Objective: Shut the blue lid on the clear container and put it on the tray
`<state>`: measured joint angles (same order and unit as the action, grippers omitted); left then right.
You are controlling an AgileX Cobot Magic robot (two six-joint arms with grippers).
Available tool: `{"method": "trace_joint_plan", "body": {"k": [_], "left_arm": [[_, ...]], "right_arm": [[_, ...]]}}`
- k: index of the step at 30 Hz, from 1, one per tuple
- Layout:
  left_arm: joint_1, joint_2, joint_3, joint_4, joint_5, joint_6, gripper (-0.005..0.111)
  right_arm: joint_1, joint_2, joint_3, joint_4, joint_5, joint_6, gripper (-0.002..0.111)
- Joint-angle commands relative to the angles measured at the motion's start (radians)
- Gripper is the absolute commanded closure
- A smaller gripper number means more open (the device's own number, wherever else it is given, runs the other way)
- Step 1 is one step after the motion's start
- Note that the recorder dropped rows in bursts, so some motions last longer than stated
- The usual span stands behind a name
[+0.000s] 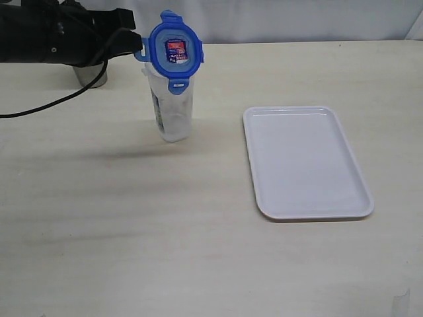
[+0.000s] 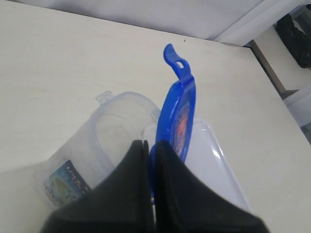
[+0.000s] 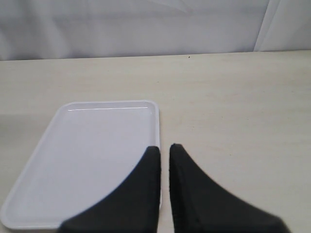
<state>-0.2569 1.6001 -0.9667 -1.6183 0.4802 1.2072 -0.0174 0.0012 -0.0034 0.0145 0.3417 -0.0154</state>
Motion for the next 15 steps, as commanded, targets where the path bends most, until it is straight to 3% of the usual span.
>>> {"method": "trace_joint_plan", "body": {"k": [1,15], "left_arm": [[0.003,-0.003,0.001,0.007,-0.038,-0.009,0.107],[0.003,-0.003,0.001,0.006,-0.017,-0.009,0.107]], "right_arm": [[-0.003,-0.001,0.003,0.003,0.001,0.0,0.101],[-0.003,-0.001,0.003,0.003,0.001,0.0,0.101]]}}
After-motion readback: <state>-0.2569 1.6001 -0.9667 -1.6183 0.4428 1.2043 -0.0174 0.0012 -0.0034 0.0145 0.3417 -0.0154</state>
